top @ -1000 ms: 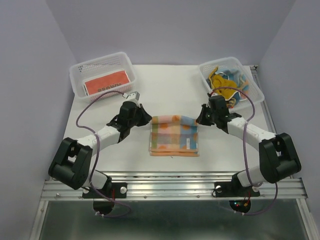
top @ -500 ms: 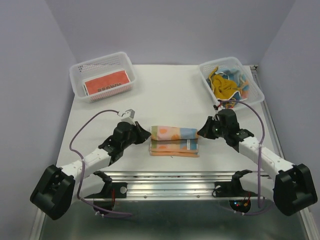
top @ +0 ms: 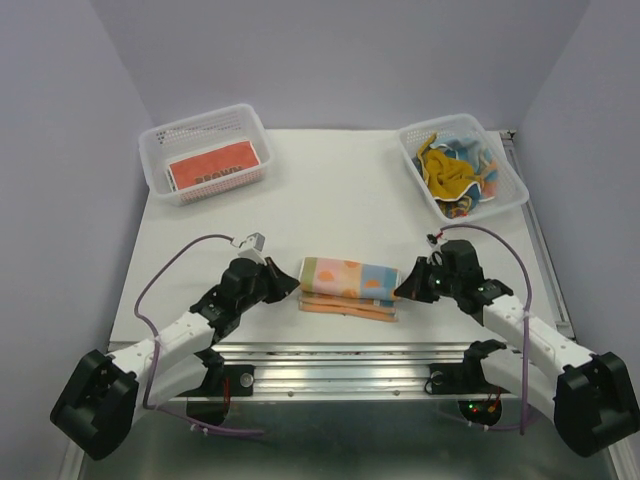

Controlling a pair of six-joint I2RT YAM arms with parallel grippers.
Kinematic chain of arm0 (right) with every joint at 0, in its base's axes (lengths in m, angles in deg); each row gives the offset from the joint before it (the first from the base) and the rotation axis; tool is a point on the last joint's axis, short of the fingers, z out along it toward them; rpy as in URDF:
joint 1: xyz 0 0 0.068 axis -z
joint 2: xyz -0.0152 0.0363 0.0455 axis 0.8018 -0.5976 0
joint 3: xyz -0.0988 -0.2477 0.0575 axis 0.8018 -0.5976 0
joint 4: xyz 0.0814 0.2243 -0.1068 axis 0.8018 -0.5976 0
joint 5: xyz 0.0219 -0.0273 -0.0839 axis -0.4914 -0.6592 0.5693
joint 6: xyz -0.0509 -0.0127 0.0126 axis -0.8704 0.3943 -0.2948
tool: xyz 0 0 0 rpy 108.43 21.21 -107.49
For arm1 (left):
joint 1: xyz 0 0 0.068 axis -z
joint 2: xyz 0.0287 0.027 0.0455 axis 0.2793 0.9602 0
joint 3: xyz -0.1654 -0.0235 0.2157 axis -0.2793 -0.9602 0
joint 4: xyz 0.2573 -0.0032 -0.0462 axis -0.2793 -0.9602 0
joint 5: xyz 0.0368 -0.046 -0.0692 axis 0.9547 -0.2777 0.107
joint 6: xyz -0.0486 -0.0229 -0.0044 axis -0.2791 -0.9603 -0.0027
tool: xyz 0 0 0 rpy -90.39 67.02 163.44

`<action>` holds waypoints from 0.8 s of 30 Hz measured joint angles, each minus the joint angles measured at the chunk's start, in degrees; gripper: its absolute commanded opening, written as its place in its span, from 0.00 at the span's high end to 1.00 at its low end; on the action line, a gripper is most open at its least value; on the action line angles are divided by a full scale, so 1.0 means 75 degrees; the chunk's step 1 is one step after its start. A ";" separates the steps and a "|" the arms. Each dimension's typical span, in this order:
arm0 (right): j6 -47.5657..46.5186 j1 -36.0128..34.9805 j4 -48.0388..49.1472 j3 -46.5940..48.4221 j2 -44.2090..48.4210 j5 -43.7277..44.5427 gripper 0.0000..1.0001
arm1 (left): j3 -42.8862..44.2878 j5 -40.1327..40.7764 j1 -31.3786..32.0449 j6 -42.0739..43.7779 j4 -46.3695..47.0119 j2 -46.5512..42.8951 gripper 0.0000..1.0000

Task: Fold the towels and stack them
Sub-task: Fold the towel

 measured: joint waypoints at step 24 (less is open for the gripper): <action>0.0382 -0.0050 -0.0790 -0.0720 0.1582 -0.0143 0.00 | 0.0764 -0.0169 0.0175 0.0181 -0.1868 0.0417 0.01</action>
